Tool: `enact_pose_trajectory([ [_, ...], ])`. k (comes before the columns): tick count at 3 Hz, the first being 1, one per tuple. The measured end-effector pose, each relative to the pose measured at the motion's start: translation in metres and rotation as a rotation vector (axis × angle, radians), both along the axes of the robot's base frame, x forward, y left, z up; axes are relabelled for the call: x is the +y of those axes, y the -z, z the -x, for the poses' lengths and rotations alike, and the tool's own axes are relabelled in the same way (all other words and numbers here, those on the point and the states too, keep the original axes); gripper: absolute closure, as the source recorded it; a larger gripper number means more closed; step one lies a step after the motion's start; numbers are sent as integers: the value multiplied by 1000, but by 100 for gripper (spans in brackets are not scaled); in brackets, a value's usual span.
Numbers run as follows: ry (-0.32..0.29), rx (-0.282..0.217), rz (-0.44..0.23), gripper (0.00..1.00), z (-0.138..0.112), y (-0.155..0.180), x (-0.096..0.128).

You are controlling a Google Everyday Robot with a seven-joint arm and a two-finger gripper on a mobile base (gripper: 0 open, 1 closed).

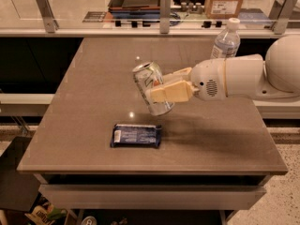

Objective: Place 7up can upright

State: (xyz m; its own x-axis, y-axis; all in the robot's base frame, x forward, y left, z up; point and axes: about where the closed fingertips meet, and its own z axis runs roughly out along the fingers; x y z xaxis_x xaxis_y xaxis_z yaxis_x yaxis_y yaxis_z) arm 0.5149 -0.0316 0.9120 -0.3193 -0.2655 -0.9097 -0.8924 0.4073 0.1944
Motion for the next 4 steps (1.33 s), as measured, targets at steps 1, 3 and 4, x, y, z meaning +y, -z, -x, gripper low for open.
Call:
enact_pose_trajectory([
  [1, 41, 27, 7, 100, -1, 9, -1],
  [3, 90, 59, 16, 100, -1, 19, -3],
  [4, 90, 59, 16, 100, -1, 19, -3],
])
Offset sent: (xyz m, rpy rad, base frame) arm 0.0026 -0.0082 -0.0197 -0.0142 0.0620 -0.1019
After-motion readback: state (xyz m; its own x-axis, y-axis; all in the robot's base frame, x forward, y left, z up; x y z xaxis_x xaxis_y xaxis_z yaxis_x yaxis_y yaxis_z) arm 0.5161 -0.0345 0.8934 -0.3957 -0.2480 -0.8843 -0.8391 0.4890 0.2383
